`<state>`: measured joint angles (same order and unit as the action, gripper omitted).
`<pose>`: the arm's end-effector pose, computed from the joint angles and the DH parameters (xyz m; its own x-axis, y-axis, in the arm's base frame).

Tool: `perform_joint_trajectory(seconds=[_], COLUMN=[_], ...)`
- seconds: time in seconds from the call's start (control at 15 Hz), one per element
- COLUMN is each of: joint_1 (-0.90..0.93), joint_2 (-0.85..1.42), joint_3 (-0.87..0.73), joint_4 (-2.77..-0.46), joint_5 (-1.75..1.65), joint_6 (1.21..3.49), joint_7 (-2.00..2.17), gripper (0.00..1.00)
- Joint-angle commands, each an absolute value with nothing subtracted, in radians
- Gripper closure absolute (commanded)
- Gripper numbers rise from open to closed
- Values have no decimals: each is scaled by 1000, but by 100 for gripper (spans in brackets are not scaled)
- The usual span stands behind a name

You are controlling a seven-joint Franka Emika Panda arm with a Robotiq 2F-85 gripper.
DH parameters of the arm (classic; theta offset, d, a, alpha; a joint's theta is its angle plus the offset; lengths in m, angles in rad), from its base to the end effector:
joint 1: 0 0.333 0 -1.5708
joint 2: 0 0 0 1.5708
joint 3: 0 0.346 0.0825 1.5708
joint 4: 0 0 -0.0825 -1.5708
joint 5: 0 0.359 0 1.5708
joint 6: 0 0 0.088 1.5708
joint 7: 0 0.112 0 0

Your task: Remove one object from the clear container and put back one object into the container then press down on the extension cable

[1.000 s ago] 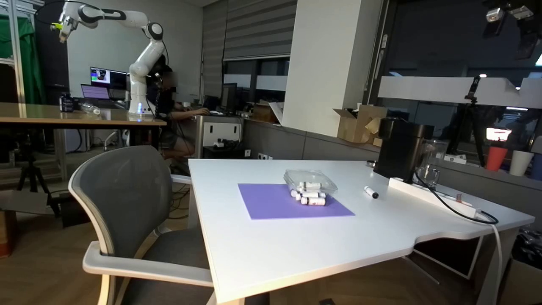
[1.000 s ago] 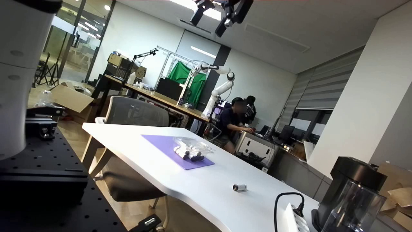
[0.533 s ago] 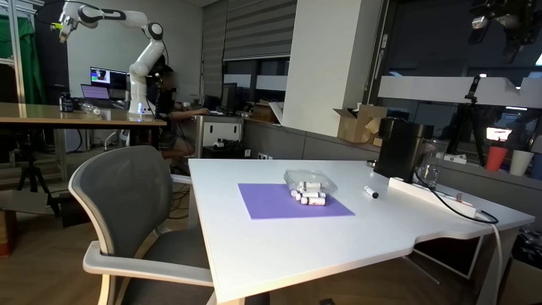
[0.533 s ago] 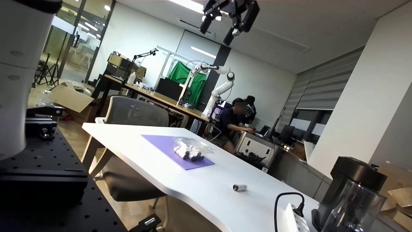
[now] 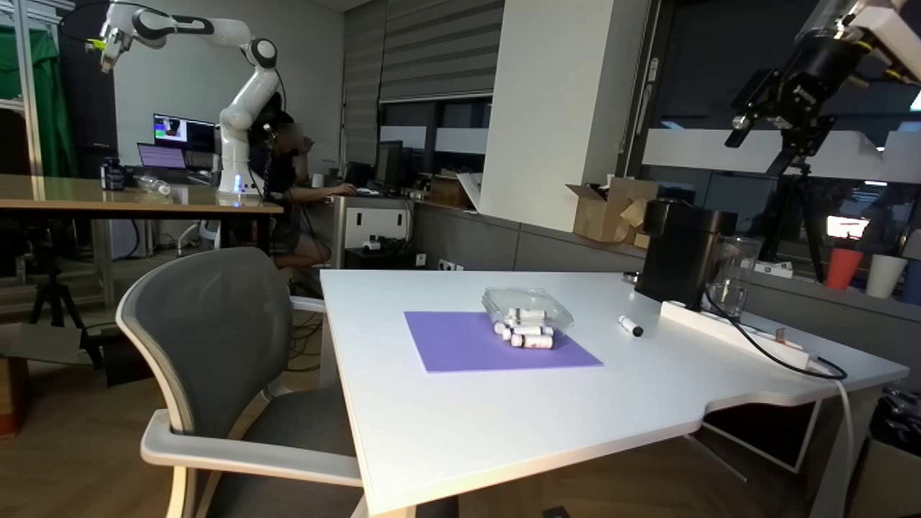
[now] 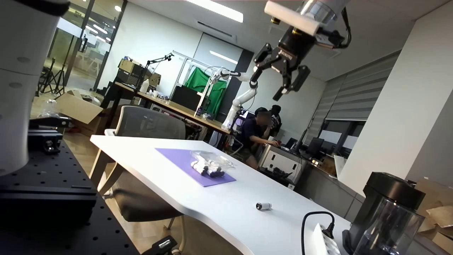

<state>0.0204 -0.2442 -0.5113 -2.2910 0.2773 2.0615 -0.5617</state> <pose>0.3976 -0.2074 0.4761 0.9862 -0.0738 0.1480 -0.0224 -0.9464 -0.3222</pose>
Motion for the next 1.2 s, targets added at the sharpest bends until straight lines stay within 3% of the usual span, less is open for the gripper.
perform_joint_trajectory(seconds=[0.0,0.53,1.13], joint_1=[77,-217,-339], joint_2=[18,473,782], joint_3=[-574,-234,-51], joint_4=[-2109,-1777,-1447], joint_5=[452,587,565], joint_6=[2042,2312,2174], joint_7=[-639,-380,-214], gripper=[0,0,0])
